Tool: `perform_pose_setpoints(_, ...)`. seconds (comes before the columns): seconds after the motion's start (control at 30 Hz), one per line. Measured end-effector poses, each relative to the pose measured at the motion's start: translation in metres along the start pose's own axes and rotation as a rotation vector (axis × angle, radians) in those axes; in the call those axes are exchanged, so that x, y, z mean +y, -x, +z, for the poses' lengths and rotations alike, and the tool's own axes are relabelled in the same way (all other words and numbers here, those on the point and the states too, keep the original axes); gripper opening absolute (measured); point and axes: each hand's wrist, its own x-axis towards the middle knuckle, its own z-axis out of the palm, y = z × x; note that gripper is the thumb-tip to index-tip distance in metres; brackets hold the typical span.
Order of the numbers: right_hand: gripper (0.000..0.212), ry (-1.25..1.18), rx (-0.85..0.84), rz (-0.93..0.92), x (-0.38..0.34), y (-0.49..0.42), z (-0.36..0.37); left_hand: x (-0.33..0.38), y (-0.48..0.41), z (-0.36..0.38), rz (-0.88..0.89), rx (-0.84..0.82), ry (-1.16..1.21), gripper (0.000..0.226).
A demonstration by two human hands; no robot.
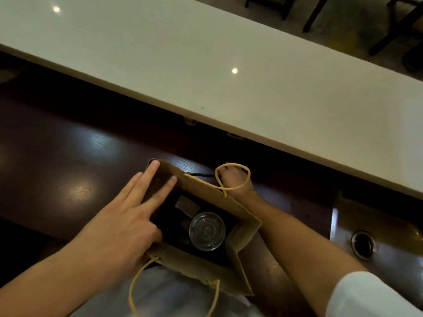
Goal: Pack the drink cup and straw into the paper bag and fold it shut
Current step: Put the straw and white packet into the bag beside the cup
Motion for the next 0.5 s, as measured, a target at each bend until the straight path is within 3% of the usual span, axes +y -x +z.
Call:
perform_pose_setpoints(0.1,0.02,-0.112,-0.057,0.037,0.003,0.009,-0.01,0.004,0.0,-0.001,-0.026,-0.026,0.02,0.014)
perform_pose_setpoints(0.17,0.013,-0.274,0.012,0.051,0.001,0.026,-0.029,0.007,0.0,-0.002,-0.032,-0.019,0.009,0.012)
perform_pose_setpoints(0.4,0.014,-0.769,0.492,0.122,-0.011,0.149,-0.139,0.01,0.003,0.0,0.002,-0.06,-0.028,0.027)
perform_pose_setpoints(0.5,0.014,-1.103,0.793,-0.025,-0.043,0.209,-0.194,0.01,0.008,-0.003,0.025,-0.047,-0.005,0.04)
